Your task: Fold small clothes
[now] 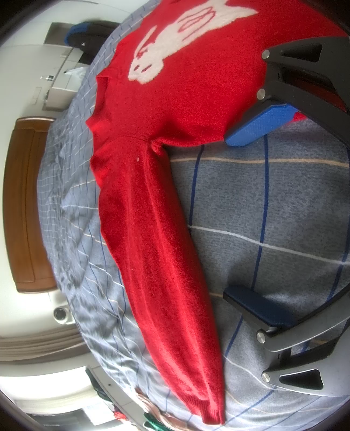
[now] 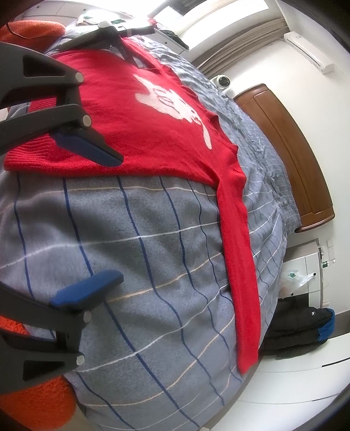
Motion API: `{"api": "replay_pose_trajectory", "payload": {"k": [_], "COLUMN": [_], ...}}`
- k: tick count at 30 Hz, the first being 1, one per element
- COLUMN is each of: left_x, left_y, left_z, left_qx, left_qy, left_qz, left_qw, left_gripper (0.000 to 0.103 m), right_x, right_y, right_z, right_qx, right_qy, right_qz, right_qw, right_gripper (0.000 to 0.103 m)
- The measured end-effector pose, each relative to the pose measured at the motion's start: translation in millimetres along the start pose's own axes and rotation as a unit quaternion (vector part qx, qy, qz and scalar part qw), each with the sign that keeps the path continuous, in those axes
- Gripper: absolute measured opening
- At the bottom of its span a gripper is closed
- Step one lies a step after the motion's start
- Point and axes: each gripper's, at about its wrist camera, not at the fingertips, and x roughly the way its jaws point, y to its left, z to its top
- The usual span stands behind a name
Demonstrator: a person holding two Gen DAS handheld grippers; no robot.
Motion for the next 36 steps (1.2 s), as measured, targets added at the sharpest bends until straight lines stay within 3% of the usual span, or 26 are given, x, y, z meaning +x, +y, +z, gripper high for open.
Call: {"api": "replay_pose_trajectory", "payload": {"k": [36], "left_x": [0.0], "left_y": [0.1], "left_z": [0.1], "left_qx": [0.0], "left_qy": [0.0], "left_qz": [0.0], "left_qw": [1.0], "left_gripper": [0.103], "right_x": [0.5], "right_y": [2.8], "right_z": [-2.3], "right_qx": [0.002], "right_qy": [-0.003], "right_qz": [0.003], "right_qw": [1.0], "right_gripper": [0.078]}}
